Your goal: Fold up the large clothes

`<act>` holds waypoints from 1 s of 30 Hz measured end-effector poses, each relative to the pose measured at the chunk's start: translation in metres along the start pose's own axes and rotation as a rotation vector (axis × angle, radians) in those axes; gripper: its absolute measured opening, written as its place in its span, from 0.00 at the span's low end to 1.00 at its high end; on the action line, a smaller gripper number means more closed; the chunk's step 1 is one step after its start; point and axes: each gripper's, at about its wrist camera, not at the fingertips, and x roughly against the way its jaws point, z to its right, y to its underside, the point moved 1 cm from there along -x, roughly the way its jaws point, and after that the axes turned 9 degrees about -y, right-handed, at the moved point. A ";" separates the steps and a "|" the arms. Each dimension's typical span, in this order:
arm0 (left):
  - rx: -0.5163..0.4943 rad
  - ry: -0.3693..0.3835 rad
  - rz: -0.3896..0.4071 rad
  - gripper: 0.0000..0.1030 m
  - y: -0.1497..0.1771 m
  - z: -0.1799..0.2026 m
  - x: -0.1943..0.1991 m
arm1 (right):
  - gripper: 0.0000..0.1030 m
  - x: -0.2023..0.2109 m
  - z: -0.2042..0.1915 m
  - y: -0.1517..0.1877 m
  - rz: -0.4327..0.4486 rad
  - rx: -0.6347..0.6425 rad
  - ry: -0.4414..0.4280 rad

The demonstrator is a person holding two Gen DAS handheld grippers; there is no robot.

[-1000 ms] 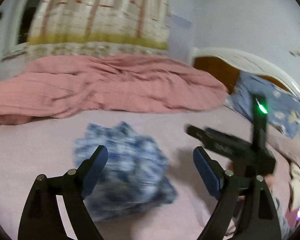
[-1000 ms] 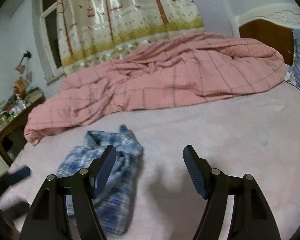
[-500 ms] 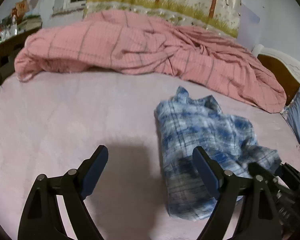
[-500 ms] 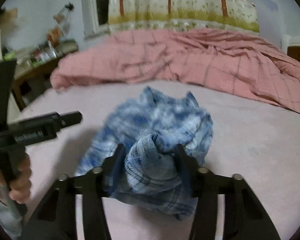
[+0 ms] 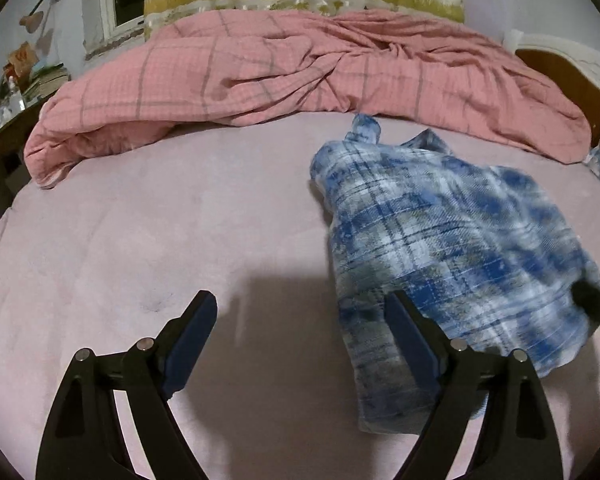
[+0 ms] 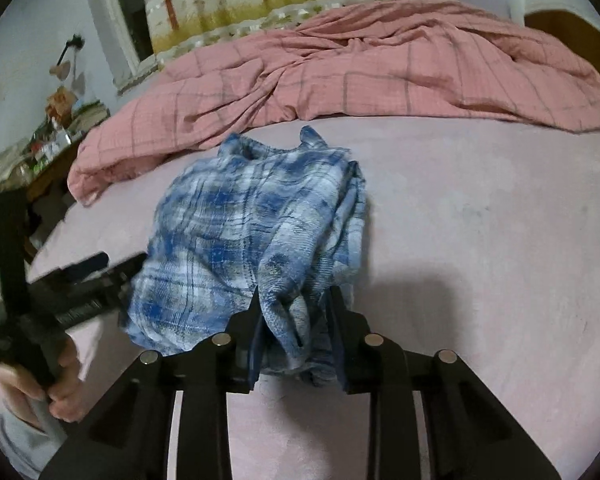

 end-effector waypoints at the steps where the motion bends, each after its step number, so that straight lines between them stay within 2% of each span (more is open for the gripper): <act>1: 0.006 0.004 -0.002 0.84 -0.001 -0.001 0.000 | 0.30 0.002 0.002 -0.002 0.011 -0.001 0.007; 4: 0.003 0.009 0.003 0.82 -0.003 -0.003 0.005 | 0.44 0.001 0.012 -0.003 0.011 -0.028 0.020; 6: -0.014 0.025 0.017 0.82 -0.004 -0.003 0.013 | 0.48 -0.003 0.015 -0.003 -0.006 -0.026 0.031; 8: -0.025 0.045 0.031 0.82 -0.006 -0.003 0.022 | 0.56 -0.001 0.020 -0.005 0.004 -0.047 0.039; 10: -0.024 0.094 0.041 0.82 -0.007 -0.003 0.031 | 0.56 0.007 0.026 -0.010 0.038 -0.066 0.047; 13: -0.020 0.189 0.018 0.83 -0.006 0.001 0.037 | 0.56 0.011 0.041 -0.014 0.077 -0.083 0.154; 14: -0.015 0.199 -0.004 0.83 -0.001 0.004 0.033 | 0.56 0.008 0.048 -0.014 0.058 -0.107 0.130; 16: -0.008 0.206 -0.073 0.83 0.013 0.012 0.018 | 0.56 0.002 0.060 -0.014 0.033 -0.187 0.009; 17: -0.008 0.219 -0.095 0.83 0.020 0.016 0.012 | 0.56 0.003 0.061 -0.015 0.048 -0.216 -0.062; 19: -0.009 0.247 -0.110 0.83 0.025 0.019 0.010 | 0.59 0.009 0.056 -0.017 0.108 -0.212 -0.117; 22: -0.012 0.256 -0.090 0.83 0.022 0.017 0.017 | 0.82 0.023 0.033 -0.022 0.227 -0.142 -0.151; 24: -0.006 0.268 -0.082 0.83 0.022 0.016 0.017 | 0.83 0.026 0.018 -0.026 0.251 -0.099 -0.176; 26: 0.028 0.293 -0.070 0.83 0.019 0.011 0.018 | 0.83 0.016 0.011 -0.028 0.203 -0.090 -0.170; 28: 0.088 0.323 -0.048 0.84 0.014 0.000 0.019 | 0.83 -0.008 0.009 -0.025 0.103 -0.100 -0.186; 30: 0.164 0.391 -0.042 0.87 0.010 -0.011 0.016 | 0.83 -0.028 0.014 -0.019 0.017 -0.130 -0.201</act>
